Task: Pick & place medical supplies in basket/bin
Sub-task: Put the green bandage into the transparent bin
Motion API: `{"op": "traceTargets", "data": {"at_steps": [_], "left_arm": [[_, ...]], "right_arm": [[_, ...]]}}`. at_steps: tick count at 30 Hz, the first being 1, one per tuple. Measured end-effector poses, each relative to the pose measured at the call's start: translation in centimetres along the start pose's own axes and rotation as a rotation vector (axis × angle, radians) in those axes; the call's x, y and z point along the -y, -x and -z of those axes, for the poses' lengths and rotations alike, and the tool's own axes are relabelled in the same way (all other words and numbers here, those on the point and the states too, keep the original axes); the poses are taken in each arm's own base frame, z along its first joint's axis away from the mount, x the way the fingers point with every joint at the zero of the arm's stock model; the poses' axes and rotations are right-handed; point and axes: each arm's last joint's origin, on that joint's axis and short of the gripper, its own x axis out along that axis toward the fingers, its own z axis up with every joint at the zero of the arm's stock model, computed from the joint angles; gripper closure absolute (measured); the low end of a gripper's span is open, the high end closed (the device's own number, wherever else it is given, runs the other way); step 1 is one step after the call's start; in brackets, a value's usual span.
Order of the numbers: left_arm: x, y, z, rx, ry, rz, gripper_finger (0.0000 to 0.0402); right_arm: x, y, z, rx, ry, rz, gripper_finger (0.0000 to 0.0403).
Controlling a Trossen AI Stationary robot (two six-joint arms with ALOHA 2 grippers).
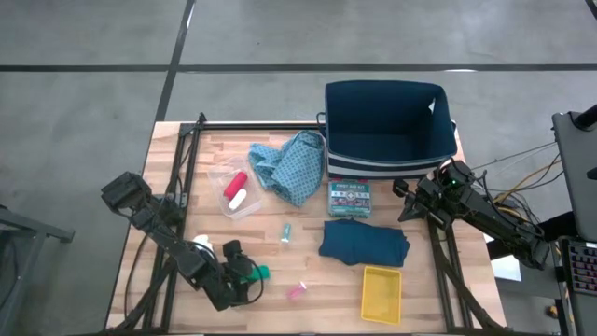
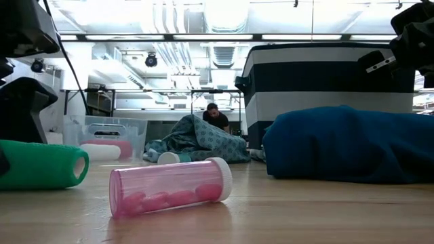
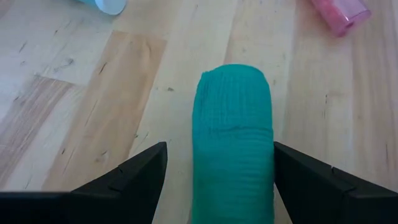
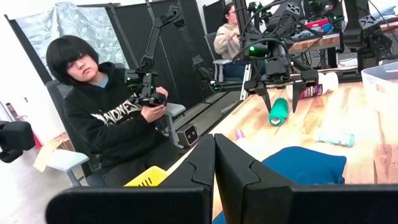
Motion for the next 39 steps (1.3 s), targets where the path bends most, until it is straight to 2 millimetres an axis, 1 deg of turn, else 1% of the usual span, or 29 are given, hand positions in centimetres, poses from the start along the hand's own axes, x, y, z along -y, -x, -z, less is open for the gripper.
{"op": "traceTargets", "data": {"at_steps": [6,13,17,25,28,32,39], "left_arm": [[0.07,0.0,0.13,-0.043,0.004,0.029,0.0121],[0.06,0.0,0.16,-0.05,0.002,0.03,0.0124],[0.06,0.01,0.16,-0.05,0.002,0.031,0.0147],[0.06,0.01,0.17,-0.05,0.001,0.03,0.0224],[0.06,0.0,0.17,-0.05,0.001,0.03,0.0246],[0.06,0.02,0.15,-0.049,0.002,0.03,0.0256],[0.11,0.05,0.1,-0.048,0.014,0.032,0.0253]], "right_arm": [[0.0,0.0,0.0,0.0,0.0,0.0,0.0394],[0.0,0.0,0.0,0.0,0.0,0.0,0.0394],[0.0,0.0,0.0,0.0,0.0,0.0,0.0394],[0.0,0.0,0.0,0.0,0.0,0.0,0.0394],[0.0,0.0,0.0,0.0,0.0,0.0,0.0394],[0.0,0.0,0.0,0.0,0.0,0.0,0.0394],[0.0,0.0,0.0,0.0,0.0,0.0,0.0394]]}}
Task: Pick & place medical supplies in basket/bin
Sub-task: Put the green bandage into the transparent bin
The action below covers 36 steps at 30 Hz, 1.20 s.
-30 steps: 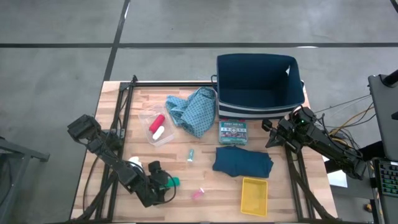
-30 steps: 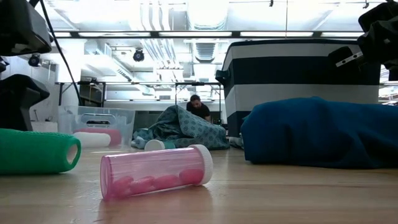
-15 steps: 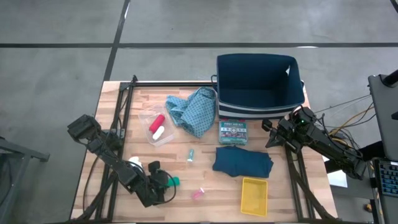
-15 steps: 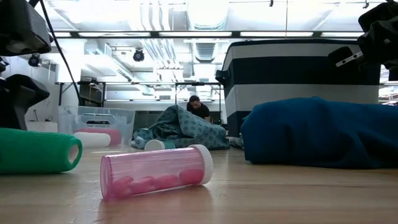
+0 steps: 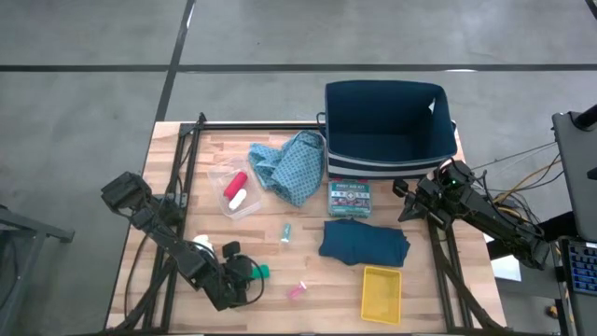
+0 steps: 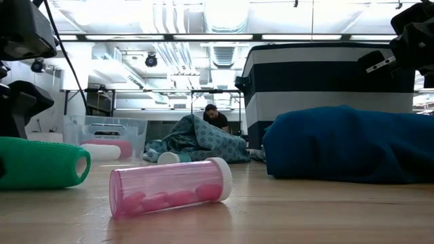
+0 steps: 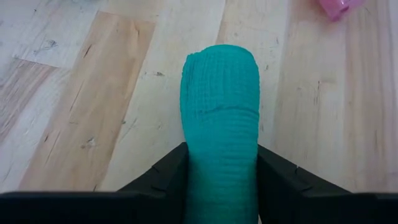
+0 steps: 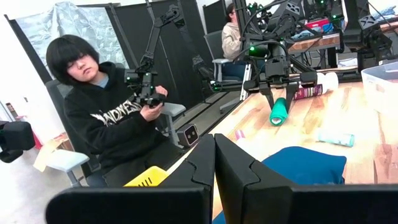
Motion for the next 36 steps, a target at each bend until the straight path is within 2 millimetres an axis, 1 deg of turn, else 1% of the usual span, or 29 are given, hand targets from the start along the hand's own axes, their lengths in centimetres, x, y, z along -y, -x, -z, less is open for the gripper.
{"op": "traceTargets", "data": {"at_steps": [4,8,13,19,28,32,36], "left_arm": [[0.2,0.2,-0.3,0.006,0.015,0.01,0.0253],[0.4,0.9,-1.0,0.026,0.022,0.037,0.0253],[-0.1,2.6,-2.2,0.061,0.047,0.076,0.0252],[-1.4,5.1,-3.7,0.091,0.084,0.096,0.0252],[-2.9,9.0,-5.1,0.164,0.144,0.174,0.0252],[-3.3,10.0,-5.4,0.188,0.164,0.2,0.0252],[-3.4,10.1,-5.5,0.204,0.168,0.192,0.0252]], "right_arm": [[0.0,0.0,0.0,0.0,0.0,0.0,0.0394],[0.0,0.0,0.0,0.0,0.0,0.0,0.0394],[0.0,0.0,0.0,0.0,0.0,0.0,0.0394],[0.0,0.0,0.0,0.0,0.0,0.0,0.0394],[0.0,0.0,0.0,0.0,0.0,0.0,0.0394],[0.0,0.0,0.0,0.0,0.0,0.0,0.0394],[0.0,0.0,0.0,0.0,0.0,0.0,0.0394]]}}
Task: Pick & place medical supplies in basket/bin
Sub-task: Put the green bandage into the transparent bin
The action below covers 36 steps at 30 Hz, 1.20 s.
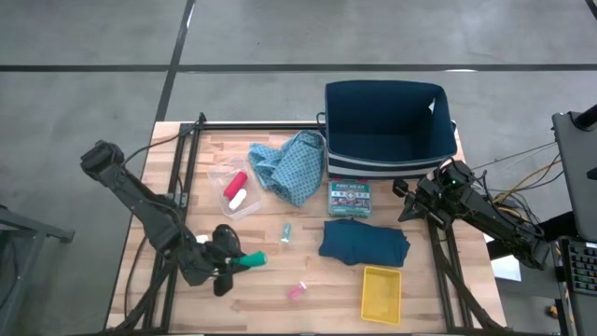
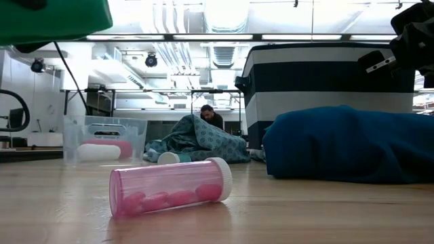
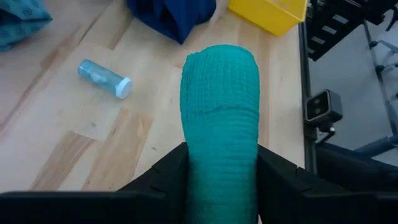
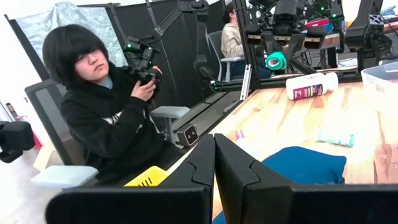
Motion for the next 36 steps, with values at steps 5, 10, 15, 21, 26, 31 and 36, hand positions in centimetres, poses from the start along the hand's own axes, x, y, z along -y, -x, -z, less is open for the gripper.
{"op": "traceTargets", "data": {"at_steps": [5,10,15,21,26,31,36], "left_arm": [[-0.1,-0.1,-0.2,0.043,0.0,-0.034,0.0252],[-0.6,-0.2,-0.7,0.095,0.015,-0.083,0.0252],[-1.9,-0.2,-1.8,0.144,0.043,-0.168,0.0252],[-4.4,0.3,-3.7,0.148,0.146,-0.236,0.0252],[-6.7,1.0,-4.7,0.107,0.24,-0.292,0.0252],[-9.0,1.8,-5.1,0.065,0.276,-0.407,0.0252],[-10.8,2.2,-5.3,0.024,0.301,-0.51,0.0252]], "right_arm": [[0.0,0.0,0.0,0.0,0.0,0.0,0.0394],[0.0,0.0,0.0,0.0,0.0,0.0,0.0394],[0.0,0.0,0.0,0.0,0.0,0.0,0.0394],[0.0,0.0,0.0,0.0,0.0,0.0,0.0394],[0.0,0.0,0.0,0.0,0.0,0.0,0.0394],[0.0,0.0,0.0,0.0,0.0,0.0,0.0394],[0.0,0.0,0.0,0.0,0.0,0.0,0.0394]]}}
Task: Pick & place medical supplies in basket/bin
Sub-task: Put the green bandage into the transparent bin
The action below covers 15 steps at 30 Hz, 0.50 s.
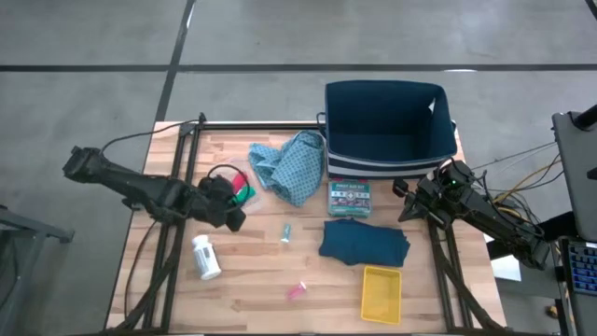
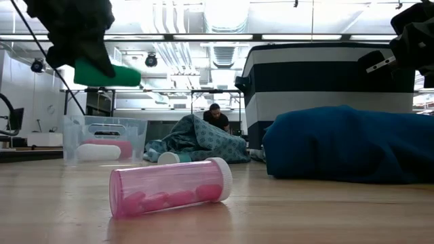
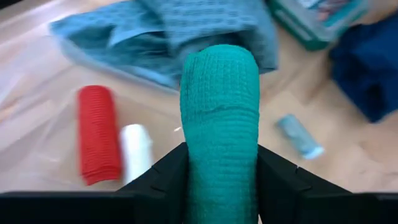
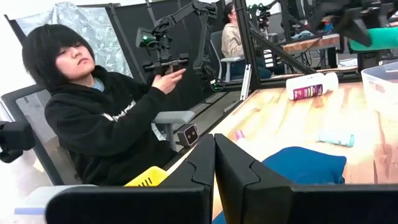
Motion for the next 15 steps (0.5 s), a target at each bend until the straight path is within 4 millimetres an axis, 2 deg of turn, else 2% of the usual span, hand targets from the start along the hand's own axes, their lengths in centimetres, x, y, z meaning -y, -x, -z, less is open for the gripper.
{"op": "traceTargets", "data": {"at_steps": [15], "left_arm": [[-3.3,-2.3,-1.2,-0.073,0.018,-0.2,0.0251]], "right_arm": [[0.0,0.0,0.0,0.0,0.0,0.0,0.0394]]}}
